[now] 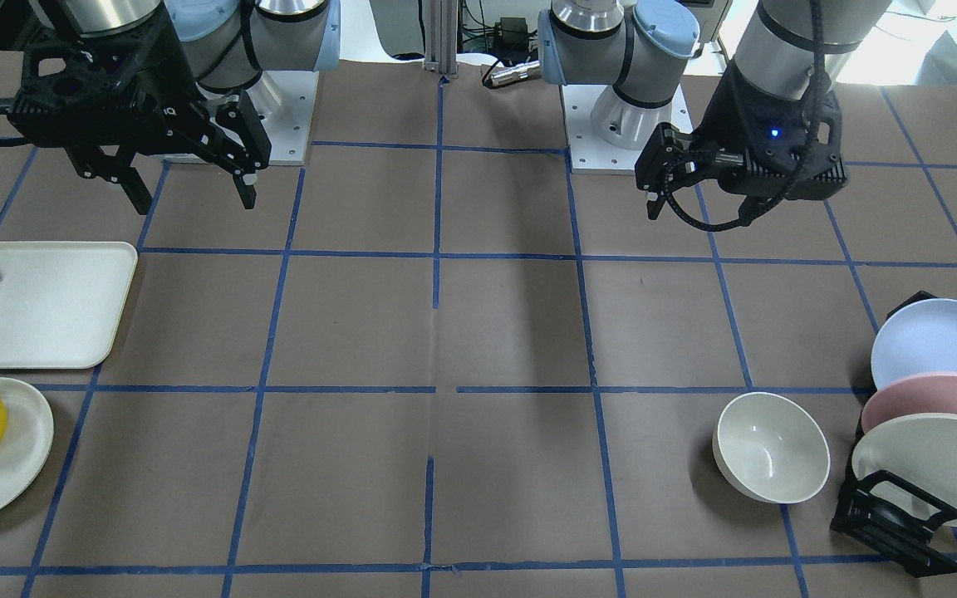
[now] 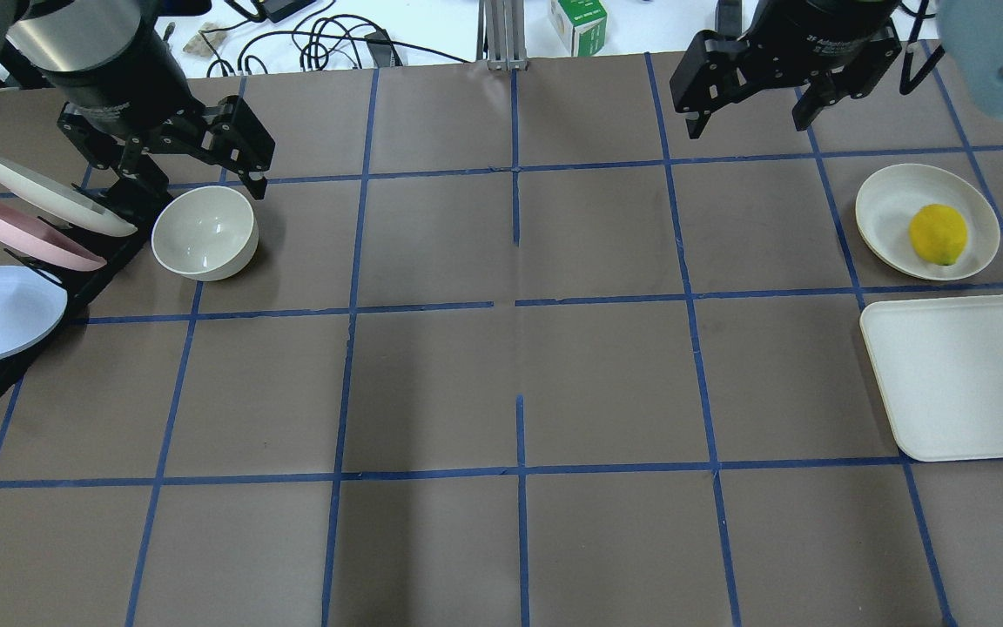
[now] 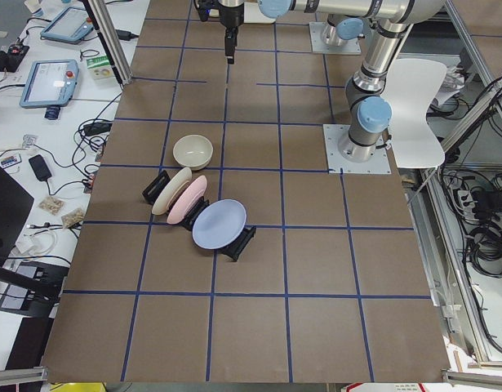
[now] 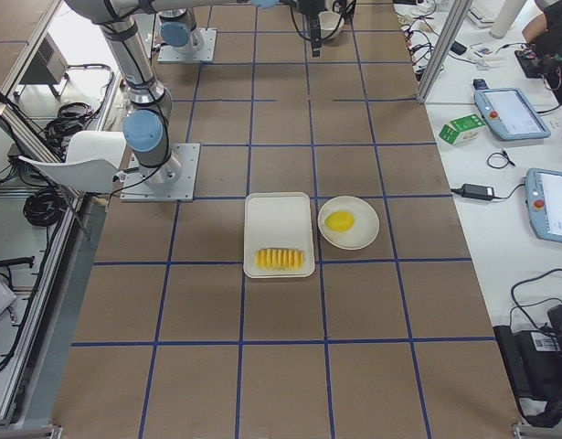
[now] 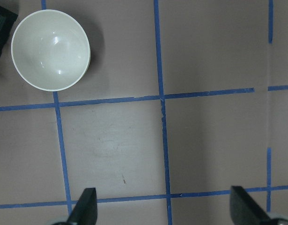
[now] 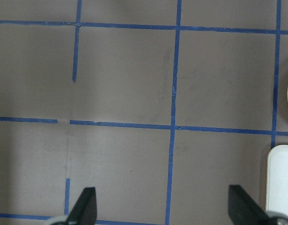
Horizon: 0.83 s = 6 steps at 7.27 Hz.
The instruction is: Place bowl and put lemon in it
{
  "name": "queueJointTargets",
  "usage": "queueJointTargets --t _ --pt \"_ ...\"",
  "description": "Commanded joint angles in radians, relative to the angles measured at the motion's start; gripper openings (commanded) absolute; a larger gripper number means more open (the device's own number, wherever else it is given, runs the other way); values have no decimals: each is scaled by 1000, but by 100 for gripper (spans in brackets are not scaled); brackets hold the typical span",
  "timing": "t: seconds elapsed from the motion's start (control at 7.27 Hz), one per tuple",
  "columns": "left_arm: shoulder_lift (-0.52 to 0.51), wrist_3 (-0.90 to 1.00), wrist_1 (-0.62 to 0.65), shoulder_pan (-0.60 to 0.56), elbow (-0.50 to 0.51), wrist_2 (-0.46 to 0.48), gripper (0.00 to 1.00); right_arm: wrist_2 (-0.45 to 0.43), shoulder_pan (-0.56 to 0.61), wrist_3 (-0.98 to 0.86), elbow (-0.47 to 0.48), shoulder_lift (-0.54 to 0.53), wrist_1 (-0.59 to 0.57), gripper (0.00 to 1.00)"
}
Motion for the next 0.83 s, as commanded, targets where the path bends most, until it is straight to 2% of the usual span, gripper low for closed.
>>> queueJointTargets --t 0.0,0.28,0.41,0.55,0.69 --pt "1 0 1 -5 -1 14 100 -3 0 -4 6 -1 -5 100" --pt "-28 61 14 36 -4 5 100 -1 0 -1 4 -1 -18 100" --pt "-79 165 68 123 -6 2 100 -11 -12 -2 0 5 -19 100" --pt "-135 240 105 215 -6 -1 100 -23 -79 -11 -8 19 -11 100" --pt "-219 302 200 254 -8 -1 100 -23 -201 -172 -6 22 -11 100"
